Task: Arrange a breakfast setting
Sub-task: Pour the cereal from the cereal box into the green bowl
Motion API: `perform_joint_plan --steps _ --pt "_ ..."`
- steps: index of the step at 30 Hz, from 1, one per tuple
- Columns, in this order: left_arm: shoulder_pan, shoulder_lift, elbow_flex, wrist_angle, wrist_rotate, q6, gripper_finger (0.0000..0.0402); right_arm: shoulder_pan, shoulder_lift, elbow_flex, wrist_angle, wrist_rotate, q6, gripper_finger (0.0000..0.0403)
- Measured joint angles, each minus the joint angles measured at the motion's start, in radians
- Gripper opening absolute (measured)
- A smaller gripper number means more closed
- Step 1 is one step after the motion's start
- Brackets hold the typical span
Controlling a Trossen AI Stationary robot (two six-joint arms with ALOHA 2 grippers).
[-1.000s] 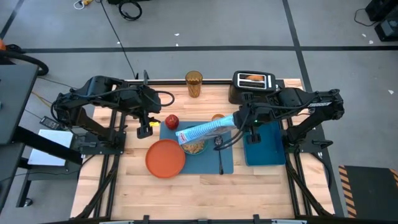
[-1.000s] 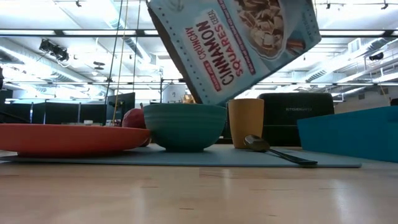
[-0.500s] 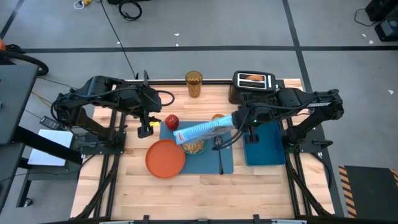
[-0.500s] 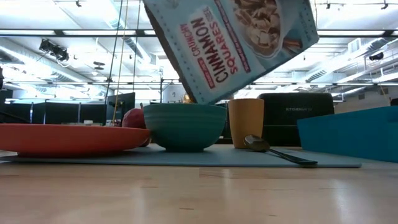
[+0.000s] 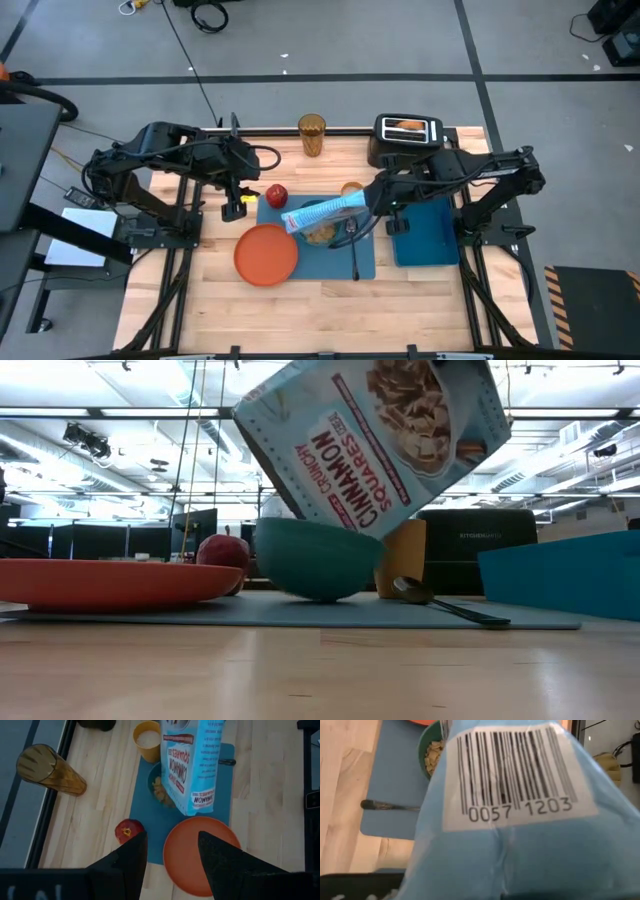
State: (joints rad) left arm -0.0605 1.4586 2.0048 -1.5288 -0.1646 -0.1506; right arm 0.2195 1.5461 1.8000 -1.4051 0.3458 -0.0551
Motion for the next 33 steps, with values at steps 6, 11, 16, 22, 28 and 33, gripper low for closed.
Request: perform_joint_plan --steps 6,11,16,22,28,33 --pt "0.0 0.0 0.0 0.0 0.0 0.005 0.0183 0.0 -0.013 0.0 0.01 0.005 0.003 0.0138" --pt "0.0 0.0 0.0 0.0 0.0 0.005 0.0183 0.002 -0.032 0.0 0.01 0.004 0.003 0.0138" --pt "0.0 0.0 0.0 0.0 0.0 0.005 0.0183 0.015 -0.059 0.0 0.037 0.005 0.01 0.0138" --pt "0.0 0.0 0.0 0.0 0.0 0.005 0.0183 0.032 -0.064 0.0 0.044 0.0 0.021 0.0138" --pt "0.0 0.0 0.0 0.012 0.0 0.007 0.0183 0.043 -0.059 0.001 0.082 0.028 0.02 0.0138" --pt "0.0 0.0 0.0 0.013 0.0 0.008 0.0183 0.043 -0.059 0.001 0.086 0.012 0.0 0.0138"
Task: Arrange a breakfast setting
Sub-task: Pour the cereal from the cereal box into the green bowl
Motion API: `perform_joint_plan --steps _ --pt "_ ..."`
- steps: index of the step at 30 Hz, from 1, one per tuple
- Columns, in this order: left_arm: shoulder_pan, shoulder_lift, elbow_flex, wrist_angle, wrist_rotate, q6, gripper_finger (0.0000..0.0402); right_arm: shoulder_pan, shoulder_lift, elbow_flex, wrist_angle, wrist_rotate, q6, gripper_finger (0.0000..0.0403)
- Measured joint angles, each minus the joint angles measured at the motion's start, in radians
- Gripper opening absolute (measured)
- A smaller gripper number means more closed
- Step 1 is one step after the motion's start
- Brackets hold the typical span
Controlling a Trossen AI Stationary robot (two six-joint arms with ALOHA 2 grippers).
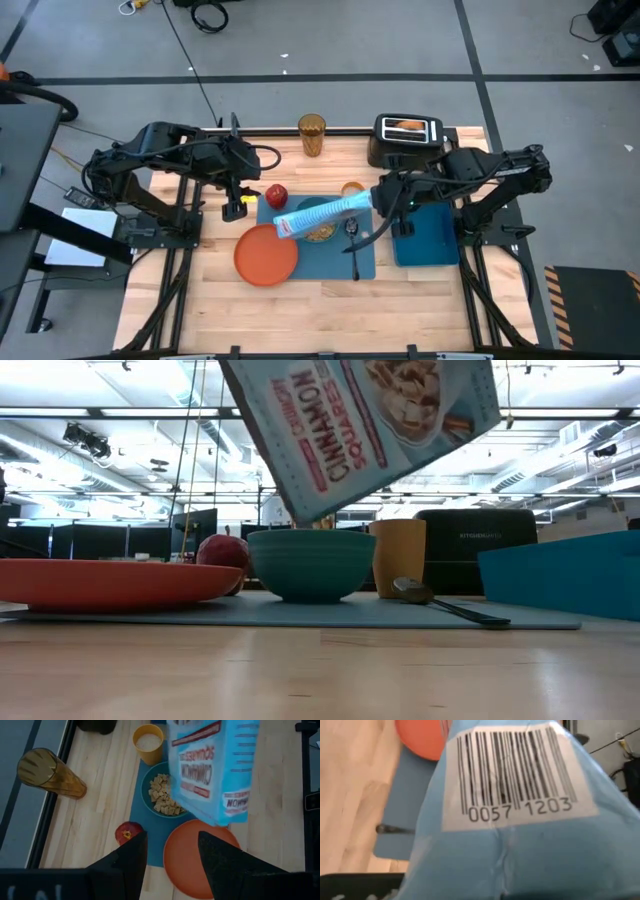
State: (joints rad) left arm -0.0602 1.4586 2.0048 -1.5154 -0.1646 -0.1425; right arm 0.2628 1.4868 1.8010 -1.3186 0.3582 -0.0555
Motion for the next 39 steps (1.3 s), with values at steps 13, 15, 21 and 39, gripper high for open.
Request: perform_joint_plan --steps 13,15,21,39 --pt "-0.007 -0.018 0.002 0.057 0.0 0.064 0.0183 0.022 -0.077 -0.016 -0.086 0.041 0.13 0.0138" --pt "-0.013 -0.032 0.002 0.075 0.0 0.076 0.0183 0.04 -0.116 -0.044 -0.075 0.049 0.169 0.0138" --pt "-0.048 -0.053 0.001 0.128 0.001 0.103 0.0183 0.102 -0.283 -0.217 0.014 0.072 0.287 0.0138" --pt "-0.092 -0.235 -0.49 0.598 0.058 0.155 0.0183 0.225 -0.819 -0.862 0.537 0.147 0.395 0.0138"
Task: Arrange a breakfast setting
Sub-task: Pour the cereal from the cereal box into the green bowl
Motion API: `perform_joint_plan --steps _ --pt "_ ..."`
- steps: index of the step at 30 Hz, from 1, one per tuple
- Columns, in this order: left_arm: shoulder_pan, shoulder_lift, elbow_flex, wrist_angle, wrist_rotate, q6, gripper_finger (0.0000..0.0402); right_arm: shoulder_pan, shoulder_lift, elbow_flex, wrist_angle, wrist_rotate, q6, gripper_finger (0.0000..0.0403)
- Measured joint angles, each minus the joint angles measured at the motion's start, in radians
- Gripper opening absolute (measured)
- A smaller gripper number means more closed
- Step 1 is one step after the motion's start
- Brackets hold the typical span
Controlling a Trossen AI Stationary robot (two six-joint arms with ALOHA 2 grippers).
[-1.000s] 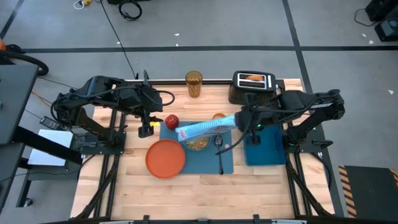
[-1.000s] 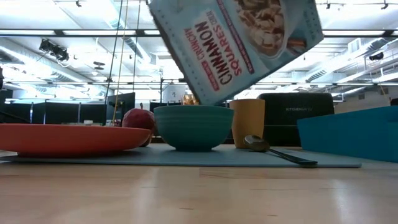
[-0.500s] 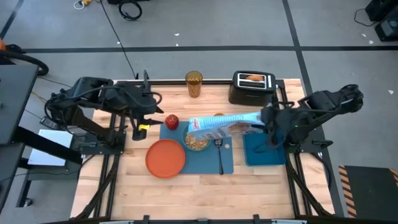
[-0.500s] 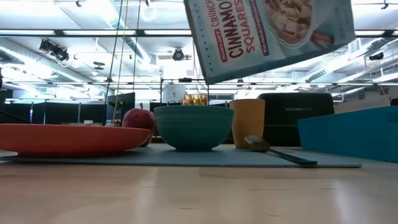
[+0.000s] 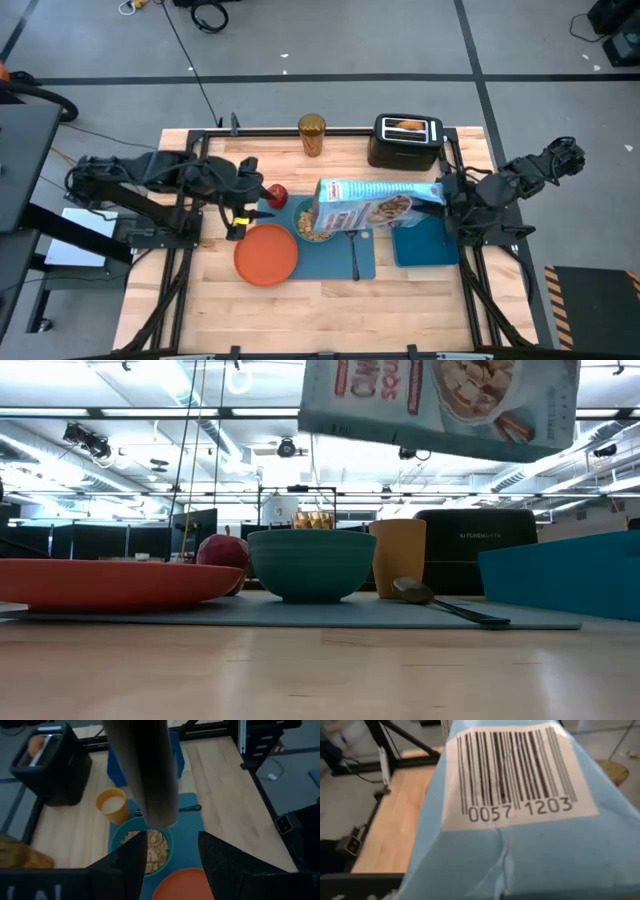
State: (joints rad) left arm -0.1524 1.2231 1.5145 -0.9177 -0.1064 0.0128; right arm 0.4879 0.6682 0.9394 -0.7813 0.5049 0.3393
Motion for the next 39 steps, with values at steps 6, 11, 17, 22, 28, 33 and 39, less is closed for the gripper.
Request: perform_joint_plan --steps 6,11,17,22,28,33,39 --pt "0.008 -0.213 -0.355 0.295 0.019 0.027 0.0183 0.011 -0.103 -0.111 0.182 0.018 -0.085 0.0138" --pt "0.032 -0.35 -0.65 0.612 0.019 0.027 0.0183 0.002 -0.129 -0.238 0.5 0.054 -0.211 0.0138" --pt "0.08 -0.353 -0.897 1.042 0.019 0.077 0.0183 -0.045 -0.02 -0.457 1.235 0.049 -0.424 0.0138" --pt "0.153 -0.28 -0.998 1.424 0.103 0.076 0.021 -0.116 0.19 -0.524 1.656 0.003 -0.51 0.0138" --pt "0.216 -0.14 -0.995 1.641 0.206 0.019 0.0285 -0.222 0.475 -0.47 1.997 -0.137 -0.53 0.0138" --pt "0.215 -0.051 -0.955 1.767 0.25 0.045 0.0315 -0.291 0.628 -0.41 2.102 -0.203 -0.513 0.0138" --pt "0.227 -0.022 -0.905 1.77 0.223 0.046 0.0316 -0.318 0.708 -0.352 2.152 -0.268 -0.496 0.0138"
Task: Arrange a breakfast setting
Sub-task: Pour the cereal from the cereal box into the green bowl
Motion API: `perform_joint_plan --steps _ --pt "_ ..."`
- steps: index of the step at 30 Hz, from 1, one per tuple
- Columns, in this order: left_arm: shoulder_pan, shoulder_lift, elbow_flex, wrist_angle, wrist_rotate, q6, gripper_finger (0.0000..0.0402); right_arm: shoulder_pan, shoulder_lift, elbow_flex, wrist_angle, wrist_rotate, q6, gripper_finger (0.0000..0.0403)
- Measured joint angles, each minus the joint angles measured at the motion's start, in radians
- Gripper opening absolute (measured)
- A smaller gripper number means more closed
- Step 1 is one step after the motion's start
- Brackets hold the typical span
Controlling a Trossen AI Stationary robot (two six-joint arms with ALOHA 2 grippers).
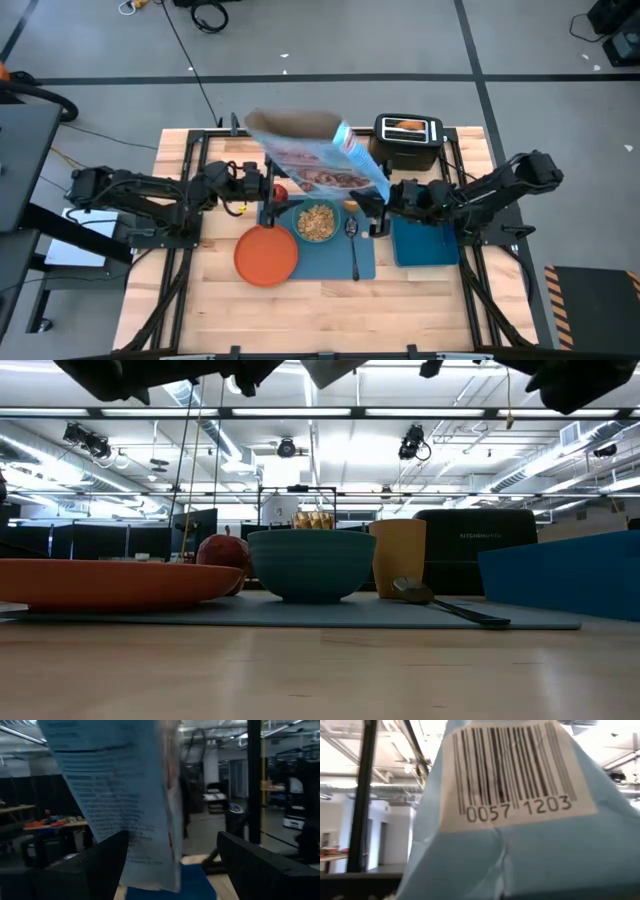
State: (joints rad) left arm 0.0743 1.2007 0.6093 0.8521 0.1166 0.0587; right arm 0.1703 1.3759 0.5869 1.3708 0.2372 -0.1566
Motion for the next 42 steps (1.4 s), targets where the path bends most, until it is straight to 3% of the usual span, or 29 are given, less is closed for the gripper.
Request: perform_joint_plan --steps 9,16,23,27,33,42 --pt "0.063 -0.016 0.001 0.002 -0.007 -0.033 0.0316 0.03 0.006 0.006 0.014 -0.071 -0.021 0.0138" --pt "0.072 -0.017 0.001 0.078 0.15 -0.056 0.0316 0.013 0.013 0.006 0.008 -0.07 -0.018 0.0136" --pt "0.067 -0.017 0.001 0.198 0.158 -0.139 0.0302 -0.036 0.013 0.006 -0.032 -0.062 0.008 0.0135" --pt "0.069 -0.029 0.001 0.221 0.158 -0.168 0.0264 -0.042 0.013 0.005 -0.055 -0.052 0.008 0.0135" --pt "0.104 -0.038 0.001 0.21 0.158 -0.182 0.0166 -0.042 0.013 0.005 -0.073 -0.012 0.006 0.0141" --pt "0.17 -0.055 0.0 0.149 0.209 -0.181 0.0043 -0.041 0.006 0.005 -0.117 0.01 0.003 0.0223"
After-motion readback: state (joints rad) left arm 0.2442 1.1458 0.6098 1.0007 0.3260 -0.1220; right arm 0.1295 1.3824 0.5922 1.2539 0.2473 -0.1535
